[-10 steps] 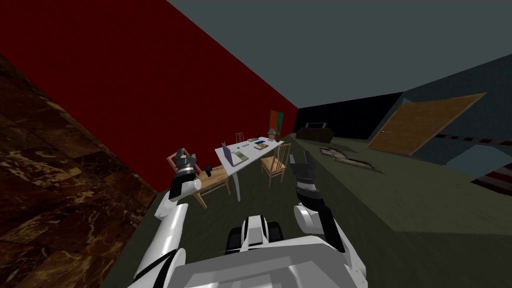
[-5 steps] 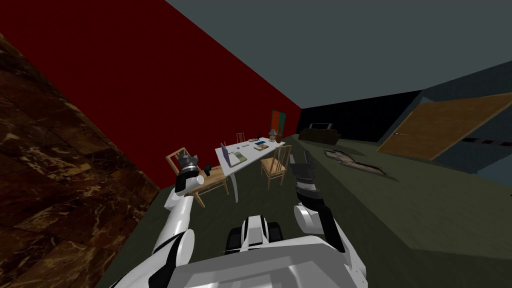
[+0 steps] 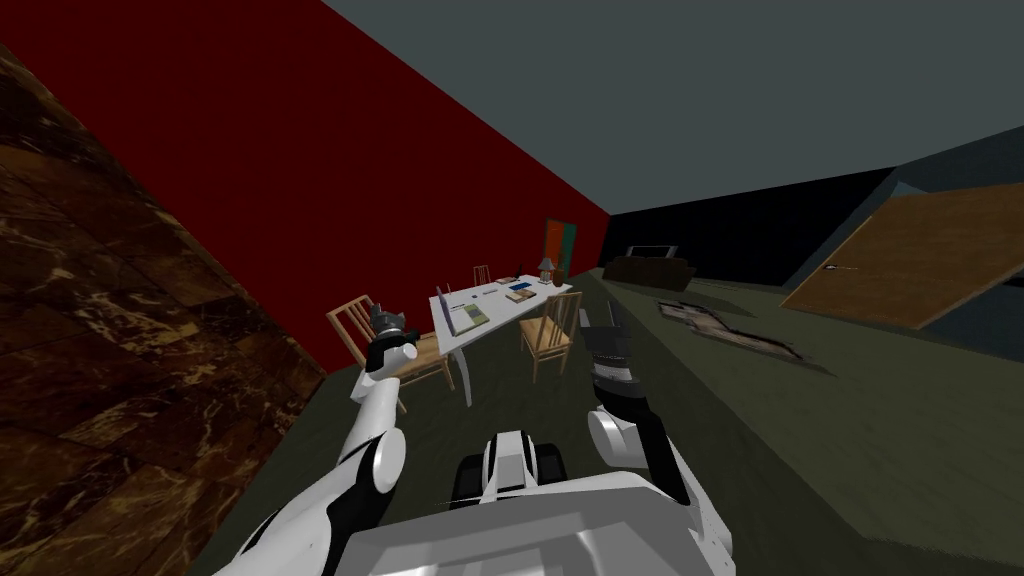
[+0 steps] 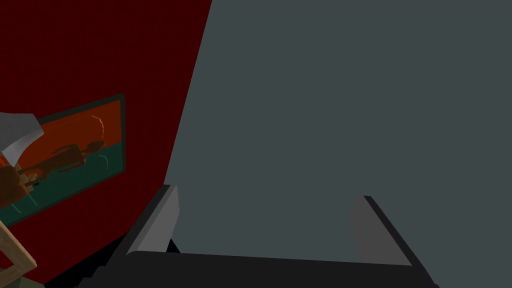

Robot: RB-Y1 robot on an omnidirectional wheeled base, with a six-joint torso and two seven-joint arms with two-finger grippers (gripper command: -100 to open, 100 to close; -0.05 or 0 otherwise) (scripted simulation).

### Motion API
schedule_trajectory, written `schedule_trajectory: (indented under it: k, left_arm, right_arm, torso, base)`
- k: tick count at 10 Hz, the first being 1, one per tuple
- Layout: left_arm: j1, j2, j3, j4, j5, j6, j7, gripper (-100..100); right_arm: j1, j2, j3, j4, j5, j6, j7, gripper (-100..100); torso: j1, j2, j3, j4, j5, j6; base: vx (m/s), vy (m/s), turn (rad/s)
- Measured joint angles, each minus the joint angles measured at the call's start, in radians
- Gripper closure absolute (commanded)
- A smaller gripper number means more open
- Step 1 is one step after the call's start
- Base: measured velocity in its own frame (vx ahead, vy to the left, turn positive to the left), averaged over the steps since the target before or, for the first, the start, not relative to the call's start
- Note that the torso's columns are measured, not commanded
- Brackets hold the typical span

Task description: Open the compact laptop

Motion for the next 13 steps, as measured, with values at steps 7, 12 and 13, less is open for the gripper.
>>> schedule_trajectory:
  k: [7,12,13]
  left_arm:
    - [-0.141,-0.021,0.086,0.206,0.017,0.043,0.003,-100]
    - [-0.234,-0.037,0.142,0.333,0.028,0.076,0.006,-100]
    - [-0.26,-0.043,0.158,0.367,0.029,0.08,0.002,-100]
  right_arm:
    - [0.0,0.0,0.0,0.0,0.0,0.0,0.0,0]
    - [0.0,0.0,0.0,0.0,0.0,0.0,0.0,0]
    - [0.0,0.0,0.0,0.0,0.0,0.0,0.0,0]
  torso:
    - [-0.003,0.0,0.0,0.0,-0.001,0.0]
    - [0.001,0.001,0.001,0.0,0.0,0.0]
    - [0.0,0.001,0.001,0.0,0.0,0.0]
  base:
    - [0.02,-0.1,0.061]
    - [0.02,-0.094,0.058]
    - [0.01,-0.1,0.082]
